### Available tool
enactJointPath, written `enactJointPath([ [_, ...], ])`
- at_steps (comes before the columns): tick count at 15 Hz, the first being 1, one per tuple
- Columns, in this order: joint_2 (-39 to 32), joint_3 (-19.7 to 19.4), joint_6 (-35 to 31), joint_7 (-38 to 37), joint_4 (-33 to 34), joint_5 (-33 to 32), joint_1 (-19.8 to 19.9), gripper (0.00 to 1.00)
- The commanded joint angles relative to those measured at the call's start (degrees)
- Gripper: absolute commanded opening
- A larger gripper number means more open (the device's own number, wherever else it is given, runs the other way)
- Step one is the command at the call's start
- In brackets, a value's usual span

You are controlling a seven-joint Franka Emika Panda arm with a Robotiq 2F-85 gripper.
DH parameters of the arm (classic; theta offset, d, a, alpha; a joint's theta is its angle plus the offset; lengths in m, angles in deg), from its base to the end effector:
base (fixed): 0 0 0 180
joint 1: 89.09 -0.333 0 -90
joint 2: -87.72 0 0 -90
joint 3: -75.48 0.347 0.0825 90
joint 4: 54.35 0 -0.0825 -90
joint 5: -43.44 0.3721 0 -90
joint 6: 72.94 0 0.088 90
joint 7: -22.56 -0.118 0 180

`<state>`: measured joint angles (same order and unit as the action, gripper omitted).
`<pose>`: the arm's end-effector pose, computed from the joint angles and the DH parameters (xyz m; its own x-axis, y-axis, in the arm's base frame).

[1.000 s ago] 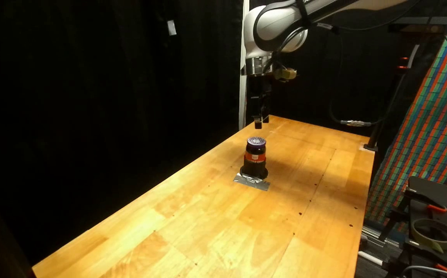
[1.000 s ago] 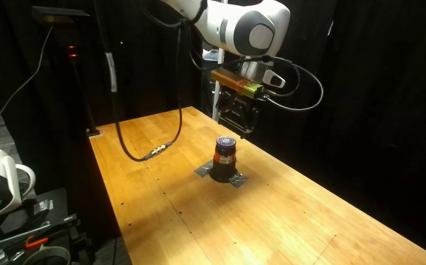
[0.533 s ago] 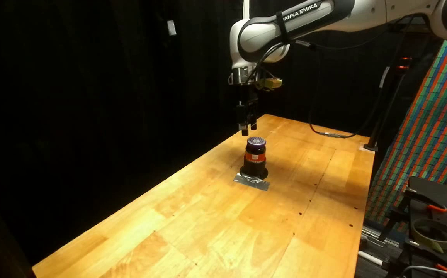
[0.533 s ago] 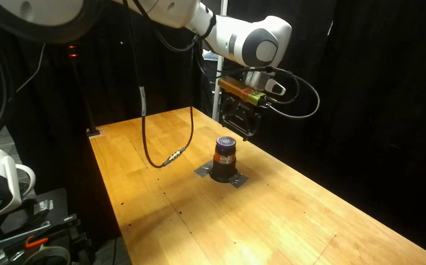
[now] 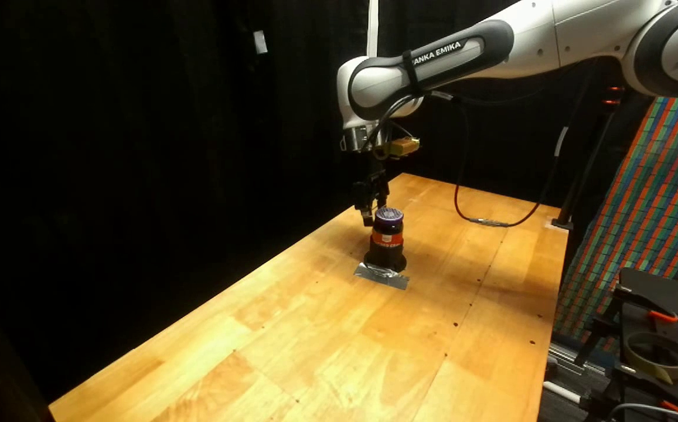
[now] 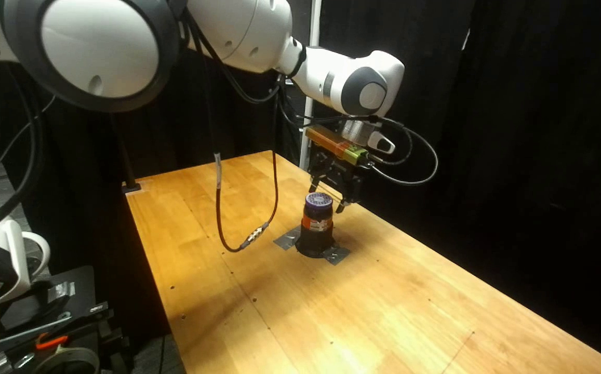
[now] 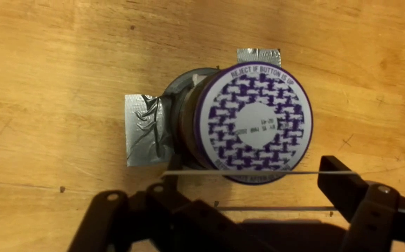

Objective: Put the rubber band on the cup

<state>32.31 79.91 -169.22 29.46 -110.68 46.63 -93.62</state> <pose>0.7552 0.1038 0.2654 0.9364 0.2468 -0.2495 0.2155 -0.9655 -0.1461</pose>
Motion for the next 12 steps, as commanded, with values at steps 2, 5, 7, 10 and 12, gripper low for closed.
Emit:
enactJointPath([
  [2,-3.5,-0.9,6.7,-1.7,5.0,-1.8,-0.8,1.00],
  [5,-2.4,-1.1,10.8,-1.7,2.9,-2.6,-0.9,1.00],
  [7,0.8,-1.7,9.4,-2.0,-2.2,-4.2,-1.1,1.00],
  [10,7.2,-1.9,5.0,-1.5,-12.0,-7.1,-1.2,1.00],
  [12,10.3,-1.5,3.2,-1.0,-16.7,-7.9,-1.0,1.00],
])
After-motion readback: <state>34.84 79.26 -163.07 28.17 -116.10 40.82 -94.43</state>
